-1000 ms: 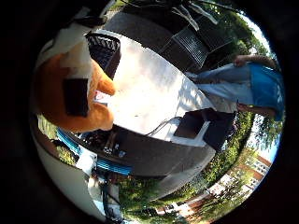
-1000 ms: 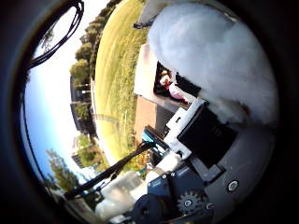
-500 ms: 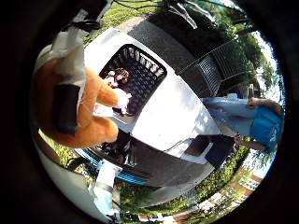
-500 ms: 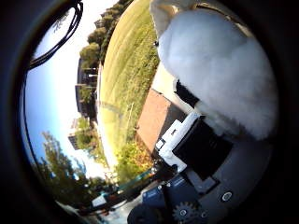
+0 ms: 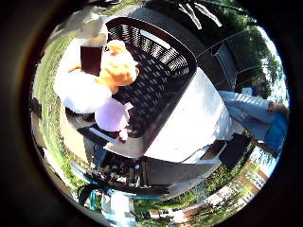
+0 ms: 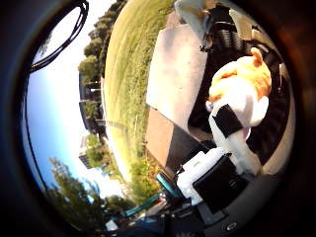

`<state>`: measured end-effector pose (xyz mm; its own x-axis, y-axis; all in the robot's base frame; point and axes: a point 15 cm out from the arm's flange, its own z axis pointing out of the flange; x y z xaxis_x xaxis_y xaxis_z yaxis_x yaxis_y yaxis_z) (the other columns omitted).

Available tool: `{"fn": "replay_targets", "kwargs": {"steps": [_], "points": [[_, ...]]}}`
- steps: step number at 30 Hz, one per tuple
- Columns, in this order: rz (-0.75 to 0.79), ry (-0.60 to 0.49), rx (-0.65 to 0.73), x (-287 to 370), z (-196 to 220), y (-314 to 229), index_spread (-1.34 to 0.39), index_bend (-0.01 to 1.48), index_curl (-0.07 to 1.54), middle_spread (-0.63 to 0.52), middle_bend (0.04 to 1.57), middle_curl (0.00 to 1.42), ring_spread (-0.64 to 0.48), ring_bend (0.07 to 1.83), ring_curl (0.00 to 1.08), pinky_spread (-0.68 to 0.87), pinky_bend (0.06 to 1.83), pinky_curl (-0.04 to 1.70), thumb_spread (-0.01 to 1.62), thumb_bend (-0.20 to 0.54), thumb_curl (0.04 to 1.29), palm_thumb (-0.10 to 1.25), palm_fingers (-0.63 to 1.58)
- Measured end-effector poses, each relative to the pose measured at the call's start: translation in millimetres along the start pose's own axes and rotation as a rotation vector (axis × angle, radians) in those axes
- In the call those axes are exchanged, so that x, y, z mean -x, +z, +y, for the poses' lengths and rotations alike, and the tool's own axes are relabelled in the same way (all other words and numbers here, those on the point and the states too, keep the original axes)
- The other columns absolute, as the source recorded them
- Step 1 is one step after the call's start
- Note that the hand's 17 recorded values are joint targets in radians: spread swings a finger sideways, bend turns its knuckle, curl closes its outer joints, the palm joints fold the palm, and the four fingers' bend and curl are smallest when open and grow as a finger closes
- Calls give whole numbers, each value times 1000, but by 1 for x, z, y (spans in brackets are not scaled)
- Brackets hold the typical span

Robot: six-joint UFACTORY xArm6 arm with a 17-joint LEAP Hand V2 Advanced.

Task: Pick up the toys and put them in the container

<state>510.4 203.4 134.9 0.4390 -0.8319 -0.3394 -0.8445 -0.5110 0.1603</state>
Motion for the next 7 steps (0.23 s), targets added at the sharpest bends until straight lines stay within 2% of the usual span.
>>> {"fn": "replay_targets", "kwargs": {"steps": [2,7], "points": [[5,-6,-13,2,-1,-8,-640,395,952,24,384,534,217,681,406,391,668,652,1210,-19,583,857,-23],[8,-28,-28,17,11,-40,-498,344,856,38,320,474,234,591,358,413,523,553,1211,-18,564,868,64]]}}
